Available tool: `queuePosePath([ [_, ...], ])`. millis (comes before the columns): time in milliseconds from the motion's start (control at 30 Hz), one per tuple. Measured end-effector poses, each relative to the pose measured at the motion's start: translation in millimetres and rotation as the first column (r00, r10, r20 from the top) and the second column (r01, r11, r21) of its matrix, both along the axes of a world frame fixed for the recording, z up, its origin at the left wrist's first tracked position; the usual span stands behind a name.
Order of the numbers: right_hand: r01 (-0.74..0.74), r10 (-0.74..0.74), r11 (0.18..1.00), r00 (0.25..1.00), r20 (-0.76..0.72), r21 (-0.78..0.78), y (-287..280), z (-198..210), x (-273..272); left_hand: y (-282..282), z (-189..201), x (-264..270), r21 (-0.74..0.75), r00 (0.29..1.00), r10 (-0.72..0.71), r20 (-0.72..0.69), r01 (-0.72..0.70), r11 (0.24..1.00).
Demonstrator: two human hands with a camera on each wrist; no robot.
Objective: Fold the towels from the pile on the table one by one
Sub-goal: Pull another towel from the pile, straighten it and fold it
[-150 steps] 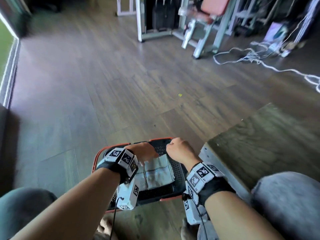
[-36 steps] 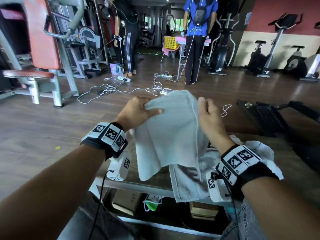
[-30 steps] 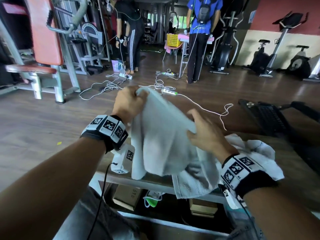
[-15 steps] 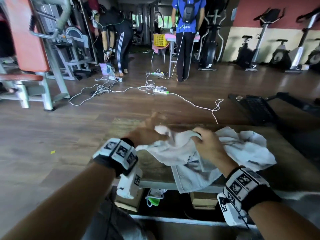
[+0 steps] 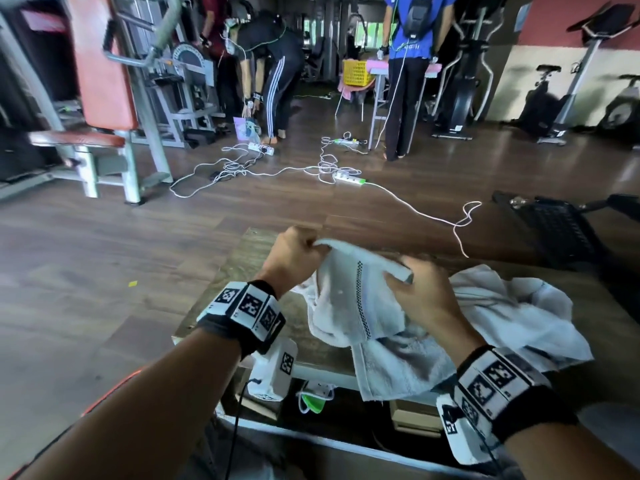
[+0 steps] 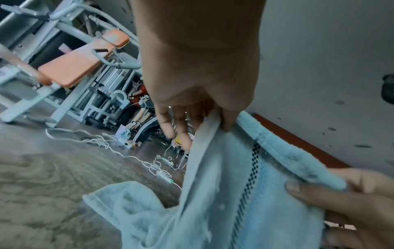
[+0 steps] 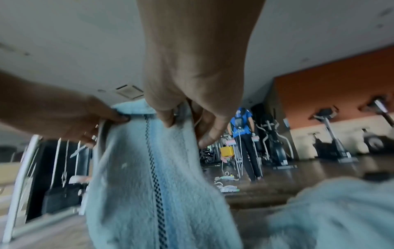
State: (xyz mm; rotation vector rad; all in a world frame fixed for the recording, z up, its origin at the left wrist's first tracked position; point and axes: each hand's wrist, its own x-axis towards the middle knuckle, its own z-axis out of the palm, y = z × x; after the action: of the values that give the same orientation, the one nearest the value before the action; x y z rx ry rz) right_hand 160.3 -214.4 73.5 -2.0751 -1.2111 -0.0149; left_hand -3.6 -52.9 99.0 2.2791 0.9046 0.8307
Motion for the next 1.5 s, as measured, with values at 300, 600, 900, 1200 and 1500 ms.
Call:
queuePosePath([
  [300,-0.305,0.338,0.925,0.933,-0.123,0.228,26.3,-1.5,-8.2,-23.9,-28.5,13.5,-0.006,0.961,-0.275,0.027,0.276,0.961],
  [600,-0.384,0.313,0.902,0.897,-0.313,-0.197,-3.6,-42.2,8.3,-14.3,-26.1,-8.0,-0.215,0.963,-0.038,0.265,0.097,0.972],
  [900,-0.431,0.432,0.902,0.901,-0.038,0.032,11.6,-22.0,-18.0,-33.4,-51.4,-14.3,0.200,0.974,-0.152,-0.167,0.185,0.962],
  [1200,-0.429,0.430,0.903,0.898,-0.094,0.037,-6.8,-37.0,-14.8,-21.7,-62.4,-33.3,-0.027,0.928,-0.334,-0.168,0.334,0.942],
  [1500,-0.475,0.463,0.876,0.877,-0.133,-0.080,-7.7,-42.2,-24.5,-10.3,-51.9,-30.1,0.193,0.947,-0.237,-0.218,0.280,0.941],
])
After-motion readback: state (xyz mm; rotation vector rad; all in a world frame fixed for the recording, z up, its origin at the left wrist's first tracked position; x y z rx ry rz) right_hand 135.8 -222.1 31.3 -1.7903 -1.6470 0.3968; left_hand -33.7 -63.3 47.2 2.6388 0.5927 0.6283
